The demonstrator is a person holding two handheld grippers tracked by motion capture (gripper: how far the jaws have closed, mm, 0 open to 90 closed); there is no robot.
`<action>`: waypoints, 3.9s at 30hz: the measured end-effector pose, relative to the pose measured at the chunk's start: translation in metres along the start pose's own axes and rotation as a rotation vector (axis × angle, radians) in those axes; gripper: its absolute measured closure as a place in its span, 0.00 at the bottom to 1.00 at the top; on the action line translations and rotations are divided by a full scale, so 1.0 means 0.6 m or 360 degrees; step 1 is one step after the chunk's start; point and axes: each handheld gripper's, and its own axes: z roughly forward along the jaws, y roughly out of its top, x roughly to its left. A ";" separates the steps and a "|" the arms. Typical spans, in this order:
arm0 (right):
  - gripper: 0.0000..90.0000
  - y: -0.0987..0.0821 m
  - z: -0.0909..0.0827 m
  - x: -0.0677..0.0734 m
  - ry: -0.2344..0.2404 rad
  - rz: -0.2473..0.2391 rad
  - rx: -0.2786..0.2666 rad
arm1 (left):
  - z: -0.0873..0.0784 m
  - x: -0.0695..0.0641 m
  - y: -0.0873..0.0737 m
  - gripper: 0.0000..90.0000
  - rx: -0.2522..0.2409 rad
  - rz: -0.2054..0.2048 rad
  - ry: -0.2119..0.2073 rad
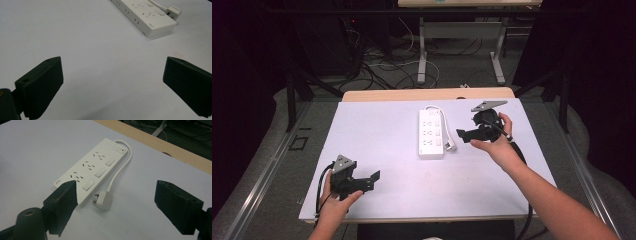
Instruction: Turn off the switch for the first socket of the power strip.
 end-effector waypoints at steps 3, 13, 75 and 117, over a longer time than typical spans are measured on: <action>0.22 0.006 0.005 0.000 0.0009 0.0000 0.0000 | 0.001 0.000 -0.001 0.03 -0.0018 -0.0003 0.0011; 0.24 0.027 0.023 0.006 0.0023 -0.0024 0.0014 | 0.000 0.000 0.000 0.03 -0.0005 0.0006 0.0002; 0.48 0.115 0.148 0.001 -0.0049 0.0008 0.0094 | 0.000 0.003 0.001 0.04 -0.0001 0.0006 -0.0011; 0.55 0.098 0.221 -0.014 -0.0145 0.0120 0.0189 | 0.001 0.004 0.000 0.04 -0.0002 0.0001 -0.0019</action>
